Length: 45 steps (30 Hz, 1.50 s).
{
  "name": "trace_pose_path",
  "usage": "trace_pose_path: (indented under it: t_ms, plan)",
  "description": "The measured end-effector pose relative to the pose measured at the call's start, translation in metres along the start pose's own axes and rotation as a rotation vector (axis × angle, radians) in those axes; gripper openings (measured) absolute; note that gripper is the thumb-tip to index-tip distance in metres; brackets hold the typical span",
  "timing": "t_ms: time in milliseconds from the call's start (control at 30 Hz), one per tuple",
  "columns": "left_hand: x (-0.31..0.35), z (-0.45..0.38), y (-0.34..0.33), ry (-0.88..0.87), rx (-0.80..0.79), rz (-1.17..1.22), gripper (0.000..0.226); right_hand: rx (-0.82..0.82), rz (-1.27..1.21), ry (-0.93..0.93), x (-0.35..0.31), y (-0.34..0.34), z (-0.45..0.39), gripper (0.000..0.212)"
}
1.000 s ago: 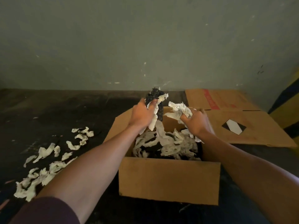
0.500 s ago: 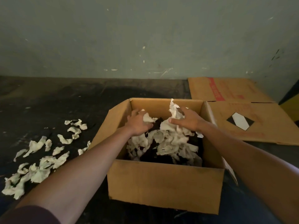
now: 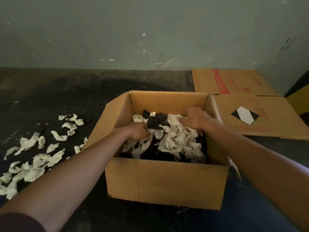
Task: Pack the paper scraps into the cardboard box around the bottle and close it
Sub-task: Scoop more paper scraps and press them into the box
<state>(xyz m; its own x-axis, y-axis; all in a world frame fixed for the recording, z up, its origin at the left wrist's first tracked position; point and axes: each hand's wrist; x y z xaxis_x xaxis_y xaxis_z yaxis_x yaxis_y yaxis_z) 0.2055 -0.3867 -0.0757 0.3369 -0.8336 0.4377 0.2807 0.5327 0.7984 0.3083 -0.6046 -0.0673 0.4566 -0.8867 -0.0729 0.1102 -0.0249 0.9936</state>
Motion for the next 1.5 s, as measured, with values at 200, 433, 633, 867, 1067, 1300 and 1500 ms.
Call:
trace_pose_path:
  t_ms: [200,433,633,867,1067,1300,1500]
  plan:
    - [-0.028,-0.021,-0.041,0.099,-0.327,-0.097,0.045,-0.527,0.227,0.156,0.001,-0.069,0.001,0.040]
    - [-0.017,-0.041,-0.012,0.041,-0.168,-0.044,0.043,-0.174,0.103,0.093,0.018,-0.037,-0.039,0.049]
    - [-0.027,-0.063,-0.033,0.034,-0.347,-0.060,0.049,-0.475,0.067,0.183,0.009,-0.077,-0.028,0.083]
    - [-0.023,-0.053,-0.024,-0.091,-0.119,0.312,0.040,-0.265,-0.015,0.134,0.021,-0.059,-0.039,0.064]
    - [-0.022,-0.037,-0.017,-0.370,-0.112,0.100,0.077,0.301,-0.298,0.278,0.004,-0.026,-0.013,0.028]
    - [-0.039,-0.048,-0.036,-0.445,0.180,-0.116,0.043,0.304,-0.331,0.665,-0.020,-0.090,0.076,0.019]
    - [-0.038,-0.051,-0.024,-0.420,0.332,-0.202,0.037,-0.426,0.187,0.618,-0.005,-0.184,0.078,0.054]
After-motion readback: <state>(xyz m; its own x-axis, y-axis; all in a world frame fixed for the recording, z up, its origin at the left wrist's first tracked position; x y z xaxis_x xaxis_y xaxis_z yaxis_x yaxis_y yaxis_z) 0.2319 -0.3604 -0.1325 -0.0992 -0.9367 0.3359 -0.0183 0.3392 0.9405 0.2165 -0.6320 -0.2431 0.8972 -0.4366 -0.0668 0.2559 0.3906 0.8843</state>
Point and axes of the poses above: each hand's wrist, its own z-axis away from the middle knuckle, its own y-axis out of the back of the hand, x = y × z, and after that the axes turned 14 degrees about z, right-handed
